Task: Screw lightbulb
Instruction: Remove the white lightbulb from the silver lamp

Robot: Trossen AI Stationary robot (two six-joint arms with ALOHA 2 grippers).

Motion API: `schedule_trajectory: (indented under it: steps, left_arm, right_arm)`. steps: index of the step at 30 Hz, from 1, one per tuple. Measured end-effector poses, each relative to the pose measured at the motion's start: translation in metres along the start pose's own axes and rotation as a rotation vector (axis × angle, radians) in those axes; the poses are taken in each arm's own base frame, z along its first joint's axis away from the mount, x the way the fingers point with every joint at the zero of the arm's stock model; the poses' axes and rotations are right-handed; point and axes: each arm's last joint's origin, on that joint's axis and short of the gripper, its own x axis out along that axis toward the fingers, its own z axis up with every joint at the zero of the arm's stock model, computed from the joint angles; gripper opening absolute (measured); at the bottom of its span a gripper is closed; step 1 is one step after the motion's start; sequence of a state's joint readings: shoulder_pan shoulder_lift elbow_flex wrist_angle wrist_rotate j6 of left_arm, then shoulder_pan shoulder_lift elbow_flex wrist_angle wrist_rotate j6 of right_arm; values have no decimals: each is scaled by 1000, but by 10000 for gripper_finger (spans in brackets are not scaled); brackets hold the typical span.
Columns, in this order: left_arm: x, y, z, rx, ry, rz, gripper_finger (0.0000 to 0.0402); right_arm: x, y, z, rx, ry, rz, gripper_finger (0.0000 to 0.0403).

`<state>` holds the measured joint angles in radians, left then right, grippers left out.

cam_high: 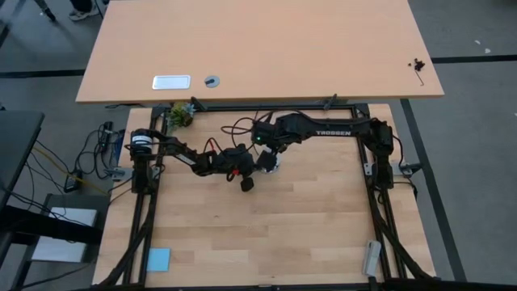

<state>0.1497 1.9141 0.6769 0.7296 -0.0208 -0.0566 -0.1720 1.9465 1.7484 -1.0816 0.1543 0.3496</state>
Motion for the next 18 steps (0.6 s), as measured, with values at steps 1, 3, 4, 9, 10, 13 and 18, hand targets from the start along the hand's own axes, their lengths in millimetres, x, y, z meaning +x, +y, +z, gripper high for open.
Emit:
schedule_trajectory:
  steps: [1,3,4,9,10,13,18]
  left_arm:
    - [0,0,0,0,0,0,3]
    - [0,0,0,0,0,0,3]
    - [0,0,0,0,1,0,3]
    - [0,0,0,0,-3,1,3]
    - [0,0,0,0,-3,1,3]
    - [0,0,0,0,-2,0,3]
    - [0,0,0,0,-1,-10,3]
  right_arm:
    - [-1,-1,0,-22,4,3,297]
    - [-3,-4,2,-71,11,5,269]
    - [-3,-6,3,-105,10,7,257]
    - [-6,-9,6,-297,0,22,241]
    - [-6,-9,6,-354,2,31,244]
    - [-7,-8,5,-563,3,53,256]
    - [-7,-4,6,-841,-21,58,269]
